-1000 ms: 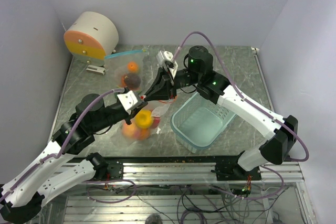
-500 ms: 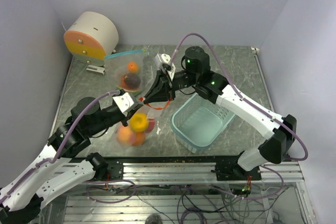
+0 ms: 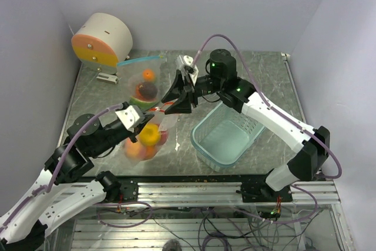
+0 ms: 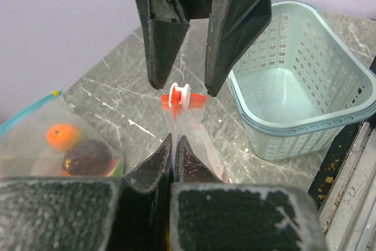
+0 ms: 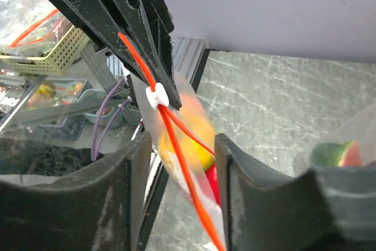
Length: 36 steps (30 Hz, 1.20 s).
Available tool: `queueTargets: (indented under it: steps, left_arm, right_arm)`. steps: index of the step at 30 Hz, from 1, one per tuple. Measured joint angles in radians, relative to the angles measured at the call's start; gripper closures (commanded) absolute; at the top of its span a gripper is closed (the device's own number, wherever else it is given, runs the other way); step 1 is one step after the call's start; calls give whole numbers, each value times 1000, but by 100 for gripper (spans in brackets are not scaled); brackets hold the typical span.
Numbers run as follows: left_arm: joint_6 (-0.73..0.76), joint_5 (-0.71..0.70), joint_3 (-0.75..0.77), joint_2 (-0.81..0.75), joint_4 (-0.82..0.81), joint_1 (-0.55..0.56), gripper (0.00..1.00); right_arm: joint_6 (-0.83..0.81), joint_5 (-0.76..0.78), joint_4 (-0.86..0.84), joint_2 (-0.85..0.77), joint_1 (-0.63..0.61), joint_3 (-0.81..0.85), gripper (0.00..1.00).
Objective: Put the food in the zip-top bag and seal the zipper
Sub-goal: Zip the zipper food storage bag at the center of the board.
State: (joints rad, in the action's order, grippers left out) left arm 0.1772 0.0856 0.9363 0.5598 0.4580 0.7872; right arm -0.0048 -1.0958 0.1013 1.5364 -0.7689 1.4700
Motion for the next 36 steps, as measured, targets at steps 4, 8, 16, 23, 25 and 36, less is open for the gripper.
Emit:
queueTargets:
  steps: [4, 8, 16, 23, 25, 36]
  left_arm:
    - [-6, -1, 0, -2, -13, 0, 93]
    - [-13, -1, 0, 0, -20, 0, 93]
    - [-21, -1, 0, 11, -29, 0, 93]
    - [-21, -1, 0, 24, -39, 0, 93]
    - [-21, -1, 0, 25, -40, 0, 93]
    - [-21, -3, 0, 25, -42, 0, 93]
  right_arm:
    - [58, -8, -85, -8, 10, -24, 38]
    - [98, -10, -150, -14, 8, -27, 38]
    - [196, -10, -268, -13, 1, -27, 39]
    - [214, -7, -303, 16, -27, -27, 46]
    - [213, -8, -302, 32, -34, -27, 50]
    - [204, -7, -274, 50, -37, -27, 100]
